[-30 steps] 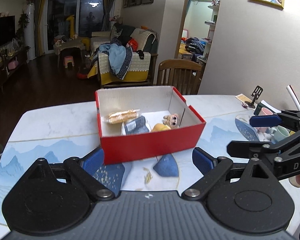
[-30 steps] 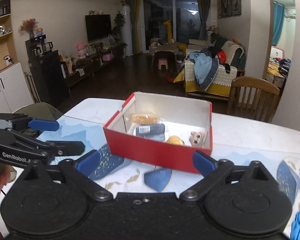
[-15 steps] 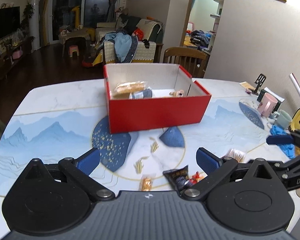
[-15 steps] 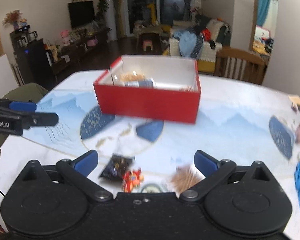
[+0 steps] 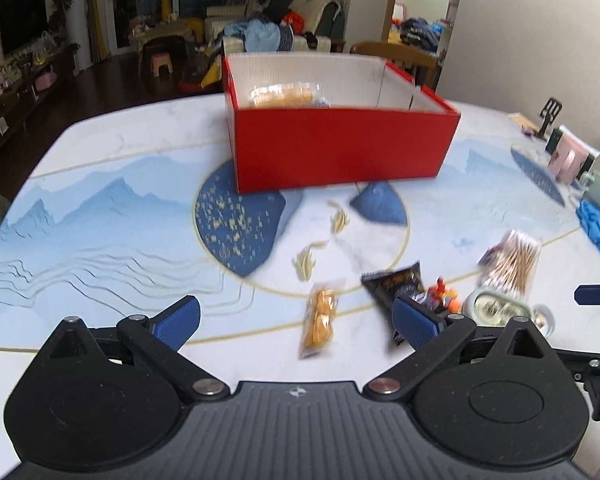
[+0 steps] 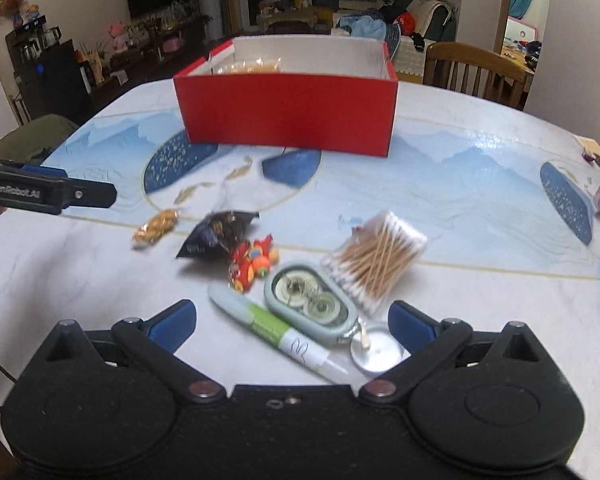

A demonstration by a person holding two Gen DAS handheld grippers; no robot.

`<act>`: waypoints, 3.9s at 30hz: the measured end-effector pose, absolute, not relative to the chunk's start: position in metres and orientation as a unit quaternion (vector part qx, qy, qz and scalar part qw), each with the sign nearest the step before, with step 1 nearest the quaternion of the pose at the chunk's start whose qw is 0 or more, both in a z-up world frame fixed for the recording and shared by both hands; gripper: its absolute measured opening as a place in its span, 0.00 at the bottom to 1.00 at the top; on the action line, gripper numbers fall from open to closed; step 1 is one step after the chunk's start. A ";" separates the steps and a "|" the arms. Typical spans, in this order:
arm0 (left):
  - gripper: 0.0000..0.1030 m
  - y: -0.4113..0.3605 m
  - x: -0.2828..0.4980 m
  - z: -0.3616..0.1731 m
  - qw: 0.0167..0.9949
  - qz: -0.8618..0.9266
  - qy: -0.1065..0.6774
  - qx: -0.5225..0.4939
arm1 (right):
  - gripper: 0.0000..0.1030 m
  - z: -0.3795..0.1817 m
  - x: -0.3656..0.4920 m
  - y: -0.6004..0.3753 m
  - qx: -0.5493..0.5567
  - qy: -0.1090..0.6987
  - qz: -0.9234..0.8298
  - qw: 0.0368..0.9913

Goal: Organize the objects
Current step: 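Move the left tool toward the orange snack bag while the right tool approaches the glue stick, then grasp the orange snack bag with the left tool while the right tool grasps the green glue stick, then carry the orange snack bag and glue stick into the red shoebox with both tools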

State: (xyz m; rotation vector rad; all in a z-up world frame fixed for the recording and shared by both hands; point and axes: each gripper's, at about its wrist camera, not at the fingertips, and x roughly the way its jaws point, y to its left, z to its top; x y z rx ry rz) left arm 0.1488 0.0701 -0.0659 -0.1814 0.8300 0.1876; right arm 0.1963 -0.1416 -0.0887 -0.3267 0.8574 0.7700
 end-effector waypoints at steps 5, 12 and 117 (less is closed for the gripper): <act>1.00 0.067 0.157 -0.086 0.898 0.092 0.423 -0.080 | 0.95 -0.100 0.192 -0.142 -0.158 0.415 0.377 0.813; 1.00 0.065 0.170 -0.101 0.888 0.097 0.442 -0.081 | 0.89 -0.115 0.190 -0.138 -0.173 0.430 0.392 0.794; 0.18 0.069 0.313 0.029 0.924 0.023 0.370 -0.095 | 0.16 0.033 0.375 -0.025 -0.098 0.373 0.424 0.820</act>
